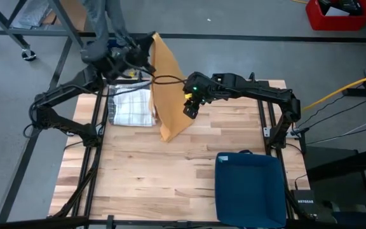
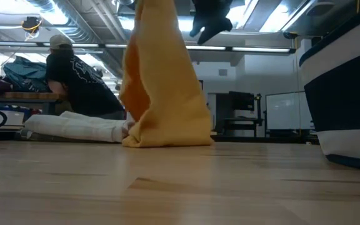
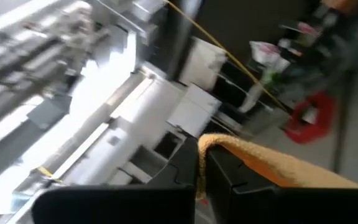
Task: Fold towel
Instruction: Fold the yellow towel
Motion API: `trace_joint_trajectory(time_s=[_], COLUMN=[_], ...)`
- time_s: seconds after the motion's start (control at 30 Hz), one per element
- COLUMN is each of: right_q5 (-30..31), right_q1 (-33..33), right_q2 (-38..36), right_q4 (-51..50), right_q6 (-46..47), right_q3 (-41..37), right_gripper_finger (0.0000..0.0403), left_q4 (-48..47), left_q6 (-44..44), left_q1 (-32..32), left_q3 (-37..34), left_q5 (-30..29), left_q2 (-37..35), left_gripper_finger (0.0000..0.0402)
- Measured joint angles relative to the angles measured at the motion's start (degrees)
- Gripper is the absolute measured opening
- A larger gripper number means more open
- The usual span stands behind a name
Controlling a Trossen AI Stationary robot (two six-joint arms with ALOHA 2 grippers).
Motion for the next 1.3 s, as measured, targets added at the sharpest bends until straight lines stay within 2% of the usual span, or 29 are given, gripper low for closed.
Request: trace_joint_trajectory(time_s=[0.23,0.43,0.67,0.83,0.93,1.07,1.3], right_q5=[0.04,0.13,0.41,8.11,10.63,10.0,2.67], right_q1=[0.0,-0.02,-0.02,0.0,-0.02,-0.02,0.0], right_q2=[0.0,-0.2,0.06,0.11,0.13,0.13,0.22], right_q4=[8.77,16.45,28.95,33.31,35.25,36.01,35.82], right_q6=[-6.05,-8.42,-6.01,-5.66,-4.04,-1.46,-0.57], right_q3=[0.0,0.02,0.02,0.02,0.02,0.02,0.02], right_gripper_finger=[0.0237,0.0237,0.0237,0.0237,0.0237,0.0237,0.0237], left_q4=[-16.94,-27.39,-40.3,-43.57,-43.74,-43.44,-43.39], left_q6=[-5.06,-11.46,-24.29,-28.77,-29.48,-28.91,-28.9], left_q1=[0.0,-0.28,-0.28,-1.19,-1.97,-2.67,-2.64], left_q3=[-0.02,-0.02,-0.02,-0.04,-0.04,-0.04,-0.04], left_q5=[0.06,0.57,7.6,8.51,8.5,8.58,8.59], left_q2=[0.12,0.1,0.1,0.1,0.1,0.12,0.12], left_gripper_finger=[0.0001,0.0001,0.0001,0.0001,0.0001,0.0001,0.0001])
